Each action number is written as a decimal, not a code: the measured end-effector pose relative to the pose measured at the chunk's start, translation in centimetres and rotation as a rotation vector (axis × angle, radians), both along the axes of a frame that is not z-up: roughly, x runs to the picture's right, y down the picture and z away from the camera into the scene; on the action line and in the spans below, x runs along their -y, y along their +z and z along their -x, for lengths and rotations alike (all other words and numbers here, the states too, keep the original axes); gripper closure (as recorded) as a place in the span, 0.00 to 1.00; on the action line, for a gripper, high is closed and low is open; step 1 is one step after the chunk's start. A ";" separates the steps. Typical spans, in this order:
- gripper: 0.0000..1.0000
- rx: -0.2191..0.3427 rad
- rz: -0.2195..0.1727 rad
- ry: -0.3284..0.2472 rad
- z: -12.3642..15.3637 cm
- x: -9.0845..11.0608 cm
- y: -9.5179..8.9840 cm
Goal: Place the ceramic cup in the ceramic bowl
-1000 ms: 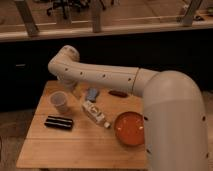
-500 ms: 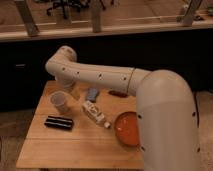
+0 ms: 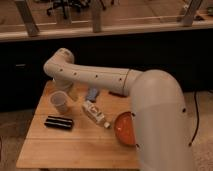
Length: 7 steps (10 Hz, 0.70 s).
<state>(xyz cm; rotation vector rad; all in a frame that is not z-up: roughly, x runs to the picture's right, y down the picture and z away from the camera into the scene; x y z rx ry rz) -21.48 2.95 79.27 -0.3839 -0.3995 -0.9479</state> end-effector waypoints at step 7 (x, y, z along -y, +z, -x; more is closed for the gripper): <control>0.20 0.038 0.043 -0.052 1.2 -2.7 3.6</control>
